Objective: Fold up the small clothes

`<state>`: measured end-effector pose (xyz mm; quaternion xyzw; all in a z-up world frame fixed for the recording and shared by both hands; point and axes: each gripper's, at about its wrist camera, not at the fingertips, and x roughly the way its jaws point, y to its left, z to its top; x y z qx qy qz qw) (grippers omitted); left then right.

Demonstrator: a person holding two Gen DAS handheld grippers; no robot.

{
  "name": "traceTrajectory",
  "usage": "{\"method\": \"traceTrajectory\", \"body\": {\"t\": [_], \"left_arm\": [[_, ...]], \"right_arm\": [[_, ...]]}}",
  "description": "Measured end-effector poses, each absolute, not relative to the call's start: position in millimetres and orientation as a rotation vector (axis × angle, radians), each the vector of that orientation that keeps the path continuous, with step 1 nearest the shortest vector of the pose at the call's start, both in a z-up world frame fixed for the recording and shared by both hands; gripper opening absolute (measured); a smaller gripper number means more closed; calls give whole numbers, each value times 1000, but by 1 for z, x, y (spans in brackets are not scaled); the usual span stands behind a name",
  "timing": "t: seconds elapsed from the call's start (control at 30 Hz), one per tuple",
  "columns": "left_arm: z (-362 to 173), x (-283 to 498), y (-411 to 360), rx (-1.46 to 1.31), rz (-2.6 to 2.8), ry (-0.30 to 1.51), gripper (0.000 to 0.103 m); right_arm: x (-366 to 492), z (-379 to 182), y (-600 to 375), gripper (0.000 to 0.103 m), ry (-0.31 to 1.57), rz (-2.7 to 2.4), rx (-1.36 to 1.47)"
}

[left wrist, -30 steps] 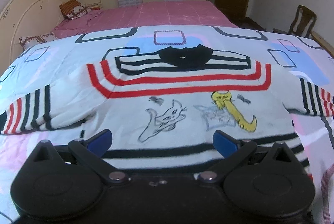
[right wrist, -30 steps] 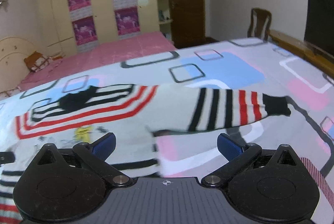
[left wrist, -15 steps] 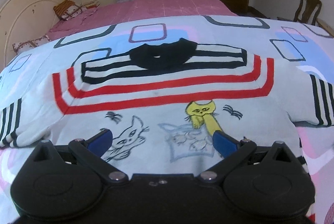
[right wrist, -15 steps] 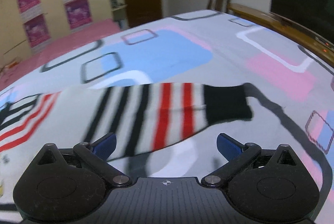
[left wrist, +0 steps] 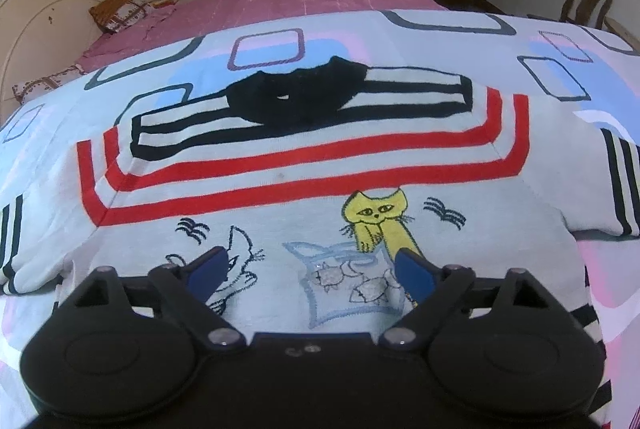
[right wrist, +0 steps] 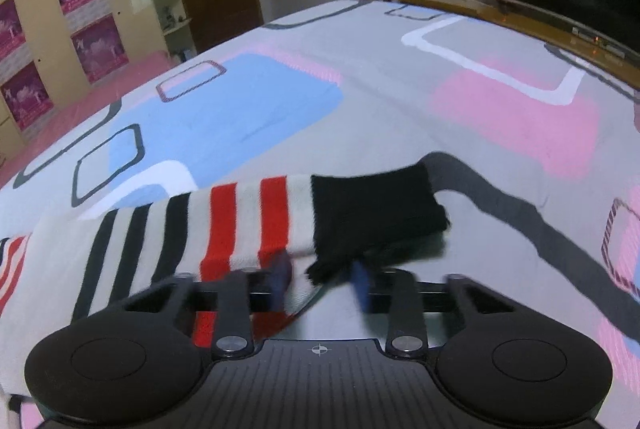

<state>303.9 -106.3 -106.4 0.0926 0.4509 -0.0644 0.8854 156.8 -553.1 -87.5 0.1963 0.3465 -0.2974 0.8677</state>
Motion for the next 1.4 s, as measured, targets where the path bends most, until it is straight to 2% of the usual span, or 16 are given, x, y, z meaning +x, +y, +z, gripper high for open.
{"method": "traceTrajectory", "body": {"t": [0.07, 0.13, 0.33, 0.6, 0.73, 0.9, 1.07, 1.1, 1.13, 1.17, 1.23, 1.4], "left_arm": [[-108, 305, -104, 187, -150, 946, 82], [-108, 306, -100, 175, -159, 952, 79], [-100, 308, -76, 134, -148, 932, 77], [-93, 315, -23, 97, -143, 908, 80], [-93, 322, 13, 52, -114, 925, 81], [-93, 327, 47, 5, -90, 939, 86], [-96, 330, 56, -48, -128, 958, 86], [-96, 331, 55, -57, -145, 964, 86], [-97, 332, 53, -68, -162, 970, 87], [-98, 332, 51, -81, -183, 975, 89], [-100, 335, 43, -109, -223, 988, 90], [-110, 347, 15, -178, -311, 1041, 91]], "right_arm": [[156, -86, -553, 11, 714, -610, 419], [157, -82, -548, 9, 694, -603, 404], [168, -36, -500, 8, 580, -487, 333], [207, 10, -364, 8, 507, -188, 239], [226, 4, -285, 8, 543, -35, 218], [244, -34, -198, 8, 658, 115, 203], [254, -67, -158, 9, 777, 188, 183], [254, -70, -155, 10, 794, 190, 181], [252, -73, -155, 24, 803, 191, 176], [250, -73, -156, 46, 805, 204, 184], [245, -68, -160, 67, 784, 208, 183], [217, -49, -184, 67, 739, 170, 128]]}}
